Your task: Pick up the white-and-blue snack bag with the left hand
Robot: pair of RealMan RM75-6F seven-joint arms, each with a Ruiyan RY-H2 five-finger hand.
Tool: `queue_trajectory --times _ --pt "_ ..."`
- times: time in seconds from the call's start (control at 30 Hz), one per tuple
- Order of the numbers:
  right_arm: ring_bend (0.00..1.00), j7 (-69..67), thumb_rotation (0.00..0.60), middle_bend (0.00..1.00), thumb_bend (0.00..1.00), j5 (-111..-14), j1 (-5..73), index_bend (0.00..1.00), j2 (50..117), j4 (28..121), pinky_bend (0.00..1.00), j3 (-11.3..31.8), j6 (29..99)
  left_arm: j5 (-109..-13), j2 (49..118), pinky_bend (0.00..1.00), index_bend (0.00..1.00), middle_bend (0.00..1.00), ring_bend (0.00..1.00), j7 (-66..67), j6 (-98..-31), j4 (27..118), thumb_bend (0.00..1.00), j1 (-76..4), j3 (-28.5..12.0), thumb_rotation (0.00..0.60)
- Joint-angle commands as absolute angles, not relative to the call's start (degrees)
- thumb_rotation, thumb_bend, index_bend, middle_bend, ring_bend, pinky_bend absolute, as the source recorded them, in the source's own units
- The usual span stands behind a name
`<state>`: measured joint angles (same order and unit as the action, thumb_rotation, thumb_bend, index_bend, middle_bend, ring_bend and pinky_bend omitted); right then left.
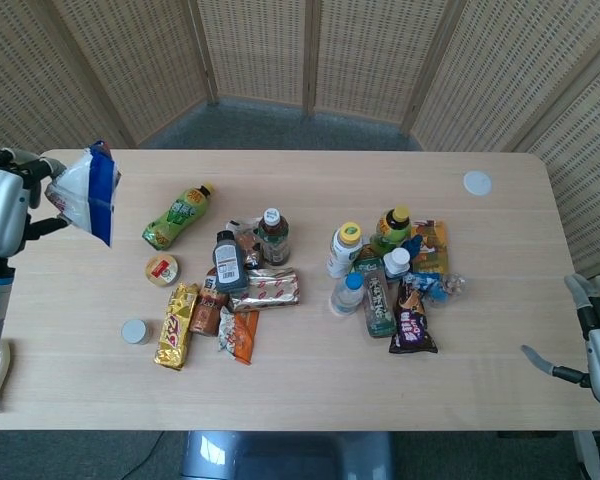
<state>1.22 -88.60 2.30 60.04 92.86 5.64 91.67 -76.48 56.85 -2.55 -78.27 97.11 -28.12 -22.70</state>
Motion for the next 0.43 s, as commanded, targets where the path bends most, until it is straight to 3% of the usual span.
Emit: queue_trajectory --times 0.03,0.43 --pt "0.00 0.89 0.206 0.00 0.15 -88.54 2.14 0.00 60.30 92.52 0.00 5.55 91.79 -75.97 55.02 0.40 0.66 0.67 0.82 -2.82 -79.37 99.10 0.41 -27.76 -24.05 0.600" --pt "0.00 -0.21 0.205 0.00 0.15 -88.51 0.98 0.00 60.63 91.66 0.00 5.10 92.97 -75.58 53.64 0.40 0.66 0.66 0.82 -1.21 -79.28 101.79 0.41 -28.36 -24.01 0.600"
